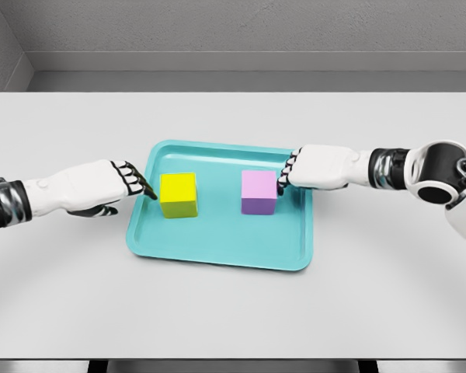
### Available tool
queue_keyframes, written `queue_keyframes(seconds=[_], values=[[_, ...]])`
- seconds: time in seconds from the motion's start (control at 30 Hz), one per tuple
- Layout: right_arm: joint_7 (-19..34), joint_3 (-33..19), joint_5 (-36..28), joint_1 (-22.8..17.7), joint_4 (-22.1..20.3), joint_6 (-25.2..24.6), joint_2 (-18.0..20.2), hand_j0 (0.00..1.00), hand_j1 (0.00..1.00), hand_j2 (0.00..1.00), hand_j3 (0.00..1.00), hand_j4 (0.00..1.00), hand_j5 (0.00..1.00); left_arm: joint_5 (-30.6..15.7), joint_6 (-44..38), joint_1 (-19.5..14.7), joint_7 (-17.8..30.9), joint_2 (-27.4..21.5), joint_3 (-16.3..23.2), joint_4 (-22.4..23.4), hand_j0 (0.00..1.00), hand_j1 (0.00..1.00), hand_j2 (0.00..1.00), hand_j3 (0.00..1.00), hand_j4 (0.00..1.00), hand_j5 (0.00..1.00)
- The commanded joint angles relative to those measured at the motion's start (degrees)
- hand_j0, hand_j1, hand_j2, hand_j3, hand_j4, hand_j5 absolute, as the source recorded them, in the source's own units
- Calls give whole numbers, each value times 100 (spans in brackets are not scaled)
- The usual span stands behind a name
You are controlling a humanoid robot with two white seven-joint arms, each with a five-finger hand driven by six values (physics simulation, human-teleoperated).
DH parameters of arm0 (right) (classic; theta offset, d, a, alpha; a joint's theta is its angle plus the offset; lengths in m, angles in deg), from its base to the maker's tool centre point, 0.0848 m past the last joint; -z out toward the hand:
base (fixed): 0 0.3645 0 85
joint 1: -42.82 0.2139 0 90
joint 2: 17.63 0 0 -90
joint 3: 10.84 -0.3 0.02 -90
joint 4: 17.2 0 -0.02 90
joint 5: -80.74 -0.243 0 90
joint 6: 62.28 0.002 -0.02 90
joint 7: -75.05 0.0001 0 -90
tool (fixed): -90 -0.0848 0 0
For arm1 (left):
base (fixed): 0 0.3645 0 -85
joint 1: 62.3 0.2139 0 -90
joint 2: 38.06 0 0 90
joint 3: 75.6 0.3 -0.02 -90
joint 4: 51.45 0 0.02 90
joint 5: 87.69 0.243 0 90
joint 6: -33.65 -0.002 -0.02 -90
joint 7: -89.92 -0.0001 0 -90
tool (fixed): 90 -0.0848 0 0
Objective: Push two cubes
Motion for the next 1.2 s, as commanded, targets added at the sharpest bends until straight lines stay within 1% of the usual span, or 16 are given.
queue_keyframes(seconds=[0.0,0.1,0.23,0.5,0.53,0.6,0.9,1.0,1.17], values=[[-2,-6,23,0,77,-13,-20,63,63,63,63,63,63,-33,-10,0,23,35,0,0,79,79,79,79,79,79],[-2,2,128,9,245,-13,-134,63,63,63,63,63,63,-33,-10,-18,23,35,0,0,79,79,79,79,79,79],[-2,-6,137,18,253,-13,-222,63,63,63,63,63,63,-33,-10,-18,23,61,0,-9,79,79,79,79,79,79],[-2,2,137,70,236,-13,-266,64,64,64,64,64,64,-33,-10,-18,173,228,0,-9,79,79,79,79,79,79],[-2,2,146,70,245,-13,-353,64,64,64,64,64,64,-24,-10,-18,173,237,0,-9,79,79,79,79,79,79],[-2,2,225,79,245,-13,-406,63,63,63,63,63,63,-33,-10,-35,173,237,0,-9,79,79,79,79,79,79],[-2,-6,225,70,174,-13,-415,64,64,64,64,64,64,-24,-10,-176,182,299,0,-9,79,79,79,79,79,79],[-2,2,225,70,183,-13,-415,64,64,64,64,64,64,-33,-10,-202,296,404,0,-9,79,79,79,79,79,79],[-2,20,269,97,245,-13,-433,64,64,64,64,64,64,-33,-10,-237,305,413,35,-9,79,79,79,79,79,79]])
